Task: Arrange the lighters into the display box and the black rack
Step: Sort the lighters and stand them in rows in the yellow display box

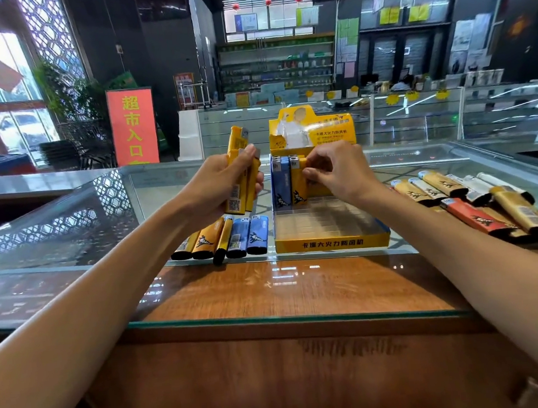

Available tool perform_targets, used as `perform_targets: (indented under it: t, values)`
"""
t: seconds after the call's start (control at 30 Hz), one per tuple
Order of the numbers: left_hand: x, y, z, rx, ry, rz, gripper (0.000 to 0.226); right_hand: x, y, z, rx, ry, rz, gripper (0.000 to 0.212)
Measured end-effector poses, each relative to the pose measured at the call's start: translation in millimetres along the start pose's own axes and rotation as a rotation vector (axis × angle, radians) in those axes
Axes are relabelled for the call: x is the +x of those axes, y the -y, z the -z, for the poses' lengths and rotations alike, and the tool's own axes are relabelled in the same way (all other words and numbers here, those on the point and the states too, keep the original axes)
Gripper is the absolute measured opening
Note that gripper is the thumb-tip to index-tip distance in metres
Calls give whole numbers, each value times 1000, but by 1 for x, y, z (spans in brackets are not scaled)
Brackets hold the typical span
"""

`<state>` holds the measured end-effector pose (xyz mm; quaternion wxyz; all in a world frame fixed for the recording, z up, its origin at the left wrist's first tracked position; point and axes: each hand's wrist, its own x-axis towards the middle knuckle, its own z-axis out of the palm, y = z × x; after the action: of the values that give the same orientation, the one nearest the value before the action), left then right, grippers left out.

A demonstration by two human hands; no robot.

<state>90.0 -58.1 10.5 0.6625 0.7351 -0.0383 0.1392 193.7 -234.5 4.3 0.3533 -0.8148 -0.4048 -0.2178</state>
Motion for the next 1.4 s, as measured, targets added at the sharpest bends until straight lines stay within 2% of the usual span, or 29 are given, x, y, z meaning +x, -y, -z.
perform_targets:
  t: [0.13,0.27,0.37,0.43,0.6,0.73,0.93,1.03,1.2,1.4]
  values:
    - [-1,-1,0,-94,56,39,38,2,-2,-4,-24,0,-28,19]
    - [-2,1,-2,-107,75,30,37,1,-2,-6,-31,-11,-62,22]
    - [-1,0,-2,-101,75,9,38,-1,5,-3,-53,-136,-52,23]
    - [-1,1,-2,-87,67,-15,39,-3,16,0,90,-183,-21,19]
    - [-1,2,-5,-2,35,-87,42,-6,44,-8,368,20,-2,25]
    - [-2,2,-8,82,27,-139,44,-6,45,-10,372,32,5,24]
    - [-3,0,-7,80,26,-148,46,-6,40,-4,635,102,-134,2]
    - [-4,-2,-6,78,-44,-165,38,-5,37,-1,733,116,-203,3]
    - [-4,-4,3,103,-161,-202,31,-5,30,4,831,149,-233,6]
    - [-4,-3,7,-1,-139,-94,39,-2,20,13,787,151,-274,5]
